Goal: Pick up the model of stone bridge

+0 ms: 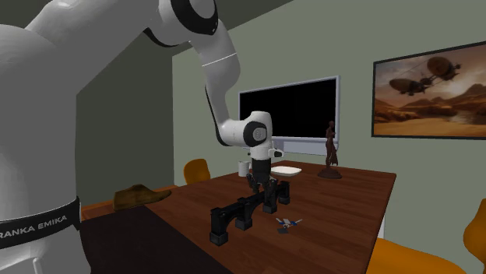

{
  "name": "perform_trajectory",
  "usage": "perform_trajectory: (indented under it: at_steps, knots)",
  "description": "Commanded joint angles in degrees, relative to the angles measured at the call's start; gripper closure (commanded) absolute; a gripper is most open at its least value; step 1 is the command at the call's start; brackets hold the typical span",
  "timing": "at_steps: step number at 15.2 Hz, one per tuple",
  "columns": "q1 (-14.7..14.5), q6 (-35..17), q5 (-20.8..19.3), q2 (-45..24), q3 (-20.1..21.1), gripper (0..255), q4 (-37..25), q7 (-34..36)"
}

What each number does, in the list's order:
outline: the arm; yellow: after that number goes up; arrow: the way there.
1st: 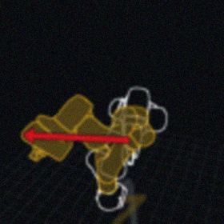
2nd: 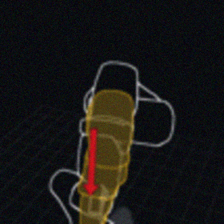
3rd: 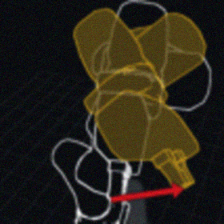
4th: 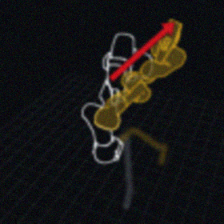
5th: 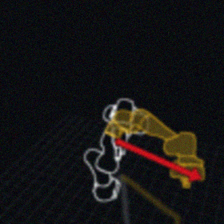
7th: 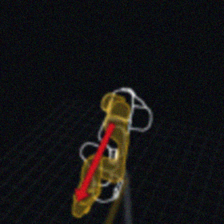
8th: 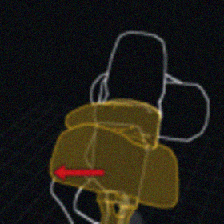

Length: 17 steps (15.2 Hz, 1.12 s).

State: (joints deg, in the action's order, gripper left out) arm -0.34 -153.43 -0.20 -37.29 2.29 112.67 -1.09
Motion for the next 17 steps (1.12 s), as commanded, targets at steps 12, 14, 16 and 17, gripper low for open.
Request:
perform_trajectory:
  at_steps: [12, 14, 16, 17]
  knots:
    - [0.0, 2.1, 0.1, 2.6, 0.1, 255, 0.5, 0.0]
    - [0.1, 3.1, 0.1, 3.9, 0.1, 255, 0.8, 0.0]
    - [0.1, 4.1, 0.2, 5.2, 0.2, 255, 1.1, 0.0]
    - [0.1, 4.6, 0.2, 5.9, 0.2, 255, 1.2, 0.0]
